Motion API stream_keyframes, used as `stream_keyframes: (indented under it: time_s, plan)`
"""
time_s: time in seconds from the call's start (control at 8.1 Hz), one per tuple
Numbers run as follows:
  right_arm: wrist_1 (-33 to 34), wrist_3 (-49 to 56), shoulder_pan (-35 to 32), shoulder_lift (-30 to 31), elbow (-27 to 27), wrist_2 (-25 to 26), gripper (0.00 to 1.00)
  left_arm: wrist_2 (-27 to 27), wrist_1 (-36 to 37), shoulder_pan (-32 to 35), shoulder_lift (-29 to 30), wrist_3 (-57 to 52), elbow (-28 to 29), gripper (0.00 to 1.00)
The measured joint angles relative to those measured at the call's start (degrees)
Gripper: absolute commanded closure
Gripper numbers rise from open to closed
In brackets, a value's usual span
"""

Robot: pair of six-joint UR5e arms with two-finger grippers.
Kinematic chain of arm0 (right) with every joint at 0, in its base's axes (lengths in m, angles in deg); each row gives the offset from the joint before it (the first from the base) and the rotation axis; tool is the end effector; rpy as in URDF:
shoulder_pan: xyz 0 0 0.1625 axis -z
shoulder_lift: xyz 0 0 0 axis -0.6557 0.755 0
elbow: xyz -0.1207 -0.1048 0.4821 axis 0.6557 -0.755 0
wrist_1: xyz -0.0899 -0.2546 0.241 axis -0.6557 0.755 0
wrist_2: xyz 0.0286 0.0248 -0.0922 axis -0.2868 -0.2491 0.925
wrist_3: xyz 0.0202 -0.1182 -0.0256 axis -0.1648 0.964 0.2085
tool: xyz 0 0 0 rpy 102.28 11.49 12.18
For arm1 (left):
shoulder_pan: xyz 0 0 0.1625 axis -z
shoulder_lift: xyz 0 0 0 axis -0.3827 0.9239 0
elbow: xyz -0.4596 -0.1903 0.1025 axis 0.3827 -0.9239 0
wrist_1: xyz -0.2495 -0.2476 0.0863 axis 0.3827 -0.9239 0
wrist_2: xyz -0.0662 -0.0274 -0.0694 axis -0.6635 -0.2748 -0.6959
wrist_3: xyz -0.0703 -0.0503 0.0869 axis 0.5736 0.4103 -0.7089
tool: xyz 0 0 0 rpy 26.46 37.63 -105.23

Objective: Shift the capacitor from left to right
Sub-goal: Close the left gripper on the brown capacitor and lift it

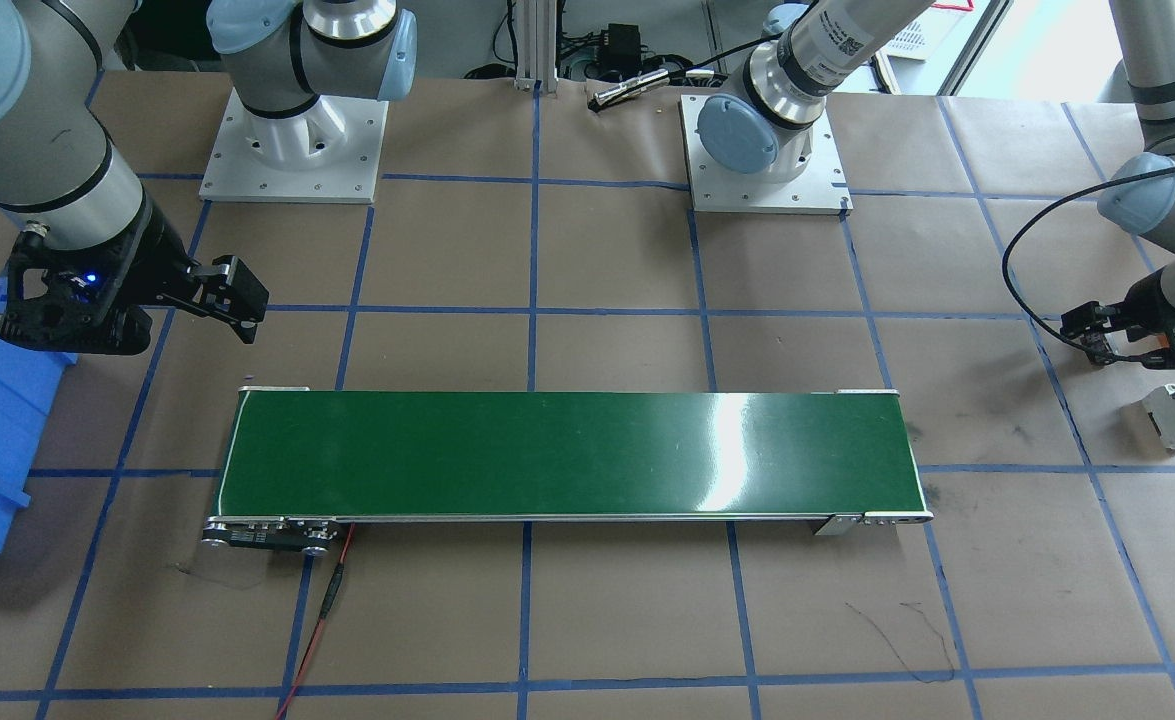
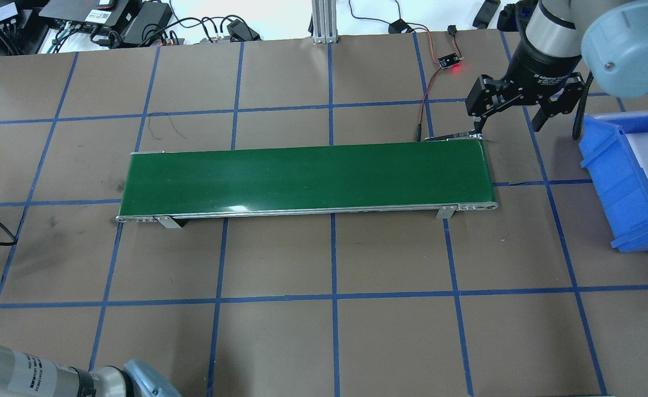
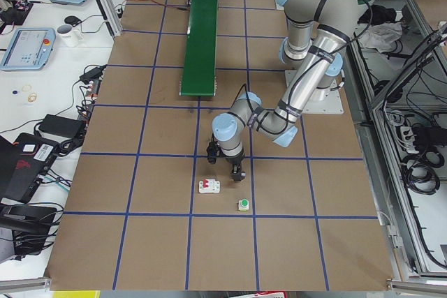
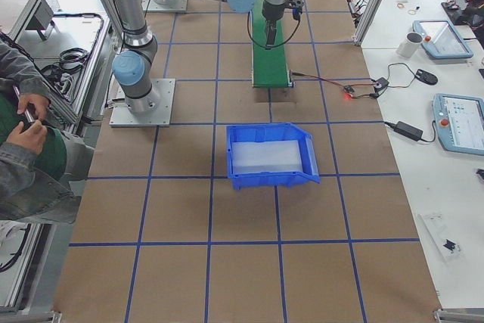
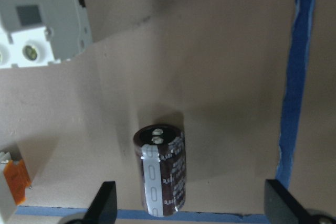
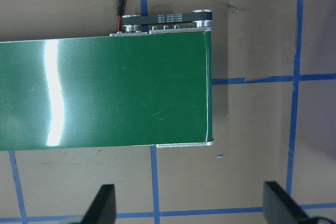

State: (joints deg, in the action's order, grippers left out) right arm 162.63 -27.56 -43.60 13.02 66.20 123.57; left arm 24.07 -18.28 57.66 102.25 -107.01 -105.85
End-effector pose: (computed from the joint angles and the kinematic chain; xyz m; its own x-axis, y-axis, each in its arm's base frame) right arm 0.0873 -0.4846 0.4972 -0.9992 0.0398 0.0021 0.0398 0.9979 0.0505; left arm 0.3886 -0.3981 0.2752 -0.9930 0.0452 -0.1090 0.0183 0.9716 0.2360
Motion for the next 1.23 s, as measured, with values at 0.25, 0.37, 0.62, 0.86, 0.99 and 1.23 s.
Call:
stream_keyframes:
  time_s: [0.25, 0.37, 0.62, 0.86, 0.99, 1.23]
  plan:
    - [-0.03, 0.02, 0.06, -0.03, 0.00, 0.48, 0.00, 1.47, 0.15, -0.01, 0.88, 0.05, 0.00, 0.18]
    - [-0.04, -0.02, 0.08, -0.03, 0.00, 0.65, 0.00, 2.89, 0.18, -0.01, 1.18, 0.17, 0.00, 0.19]
    - [-0.01, -0.09, 0.11, 0.03, 0.00, 0.69, 0.00, 4.24, 0.19, -0.01, 1.37, 0.29, -0.01, 0.22]
    - [0.01, -0.07, 0.11, 0.05, 0.00, 0.69, 0.00, 4.87, 0.42, 0.00, 1.37, 0.27, -0.02, 0.18]
    - [0.04, -0.07, 0.11, 0.05, 0.00, 0.69, 0.00, 5.08, 0.54, 0.01, 1.28, 0.24, -0.06, 0.18]
    - [0.04, -0.07, 0.11, 0.05, 0.00, 0.69, 0.00, 5.11, 0.66, 0.29, 0.84, 0.27, -0.04, 0.22]
